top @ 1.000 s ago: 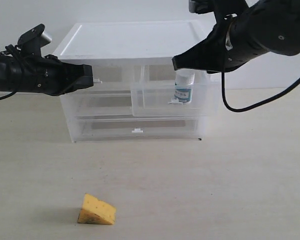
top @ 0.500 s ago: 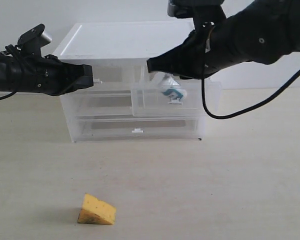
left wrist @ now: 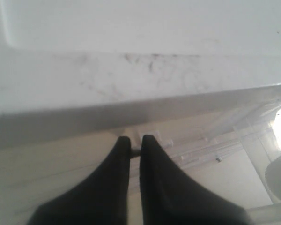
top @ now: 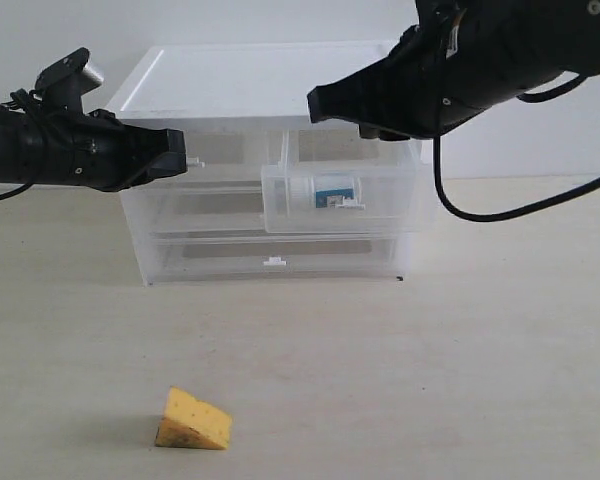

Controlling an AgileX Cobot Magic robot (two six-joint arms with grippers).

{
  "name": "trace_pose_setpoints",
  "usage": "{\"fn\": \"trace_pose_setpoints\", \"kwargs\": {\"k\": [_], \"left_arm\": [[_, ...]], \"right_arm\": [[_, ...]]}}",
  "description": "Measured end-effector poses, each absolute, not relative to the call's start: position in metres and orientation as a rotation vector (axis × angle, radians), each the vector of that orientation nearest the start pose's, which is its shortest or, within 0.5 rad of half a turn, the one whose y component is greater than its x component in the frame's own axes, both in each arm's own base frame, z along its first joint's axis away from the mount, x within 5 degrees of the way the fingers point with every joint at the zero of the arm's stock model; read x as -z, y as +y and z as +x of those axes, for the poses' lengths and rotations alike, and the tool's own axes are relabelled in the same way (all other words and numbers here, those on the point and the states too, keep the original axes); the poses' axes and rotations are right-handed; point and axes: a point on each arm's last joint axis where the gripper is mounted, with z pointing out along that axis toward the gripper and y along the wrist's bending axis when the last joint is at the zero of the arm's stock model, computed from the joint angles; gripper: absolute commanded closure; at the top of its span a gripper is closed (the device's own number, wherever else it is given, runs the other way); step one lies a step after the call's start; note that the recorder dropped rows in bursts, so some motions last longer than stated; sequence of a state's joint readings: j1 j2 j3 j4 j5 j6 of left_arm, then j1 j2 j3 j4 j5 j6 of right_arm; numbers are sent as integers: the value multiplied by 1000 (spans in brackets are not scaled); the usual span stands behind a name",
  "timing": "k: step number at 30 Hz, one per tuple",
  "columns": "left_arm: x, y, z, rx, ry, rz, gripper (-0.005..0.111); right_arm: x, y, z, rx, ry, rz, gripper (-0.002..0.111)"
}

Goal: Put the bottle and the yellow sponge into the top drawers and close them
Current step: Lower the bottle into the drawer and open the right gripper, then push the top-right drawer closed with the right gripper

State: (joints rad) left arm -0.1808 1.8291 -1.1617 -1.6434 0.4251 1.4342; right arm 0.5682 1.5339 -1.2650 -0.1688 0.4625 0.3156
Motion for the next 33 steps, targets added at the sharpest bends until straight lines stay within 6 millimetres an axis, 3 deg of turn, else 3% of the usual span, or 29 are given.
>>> {"fn": "trace_pose_setpoints", "kwargs": {"k": [8, 14, 21, 26, 33], "left_arm": [[-224, -109, 389, 683, 2128, 219, 103], [-224, -109, 389, 695, 2133, 198, 103], [-224, -109, 389, 697, 2134, 193, 103], [-224, -109, 389, 697, 2134, 193, 103], [-224, -109, 389, 698, 2134, 191, 103]], "right_arm": [[-317, 177, 287, -291, 2397, -400, 108], [-315, 176, 283, -288, 2458, -396, 108], [-289, 186, 298, -281, 2487, -403, 108], [-272, 195, 313, -289, 2439, -417, 108], [-279, 201, 324, -311, 2273, -446, 108]]}}
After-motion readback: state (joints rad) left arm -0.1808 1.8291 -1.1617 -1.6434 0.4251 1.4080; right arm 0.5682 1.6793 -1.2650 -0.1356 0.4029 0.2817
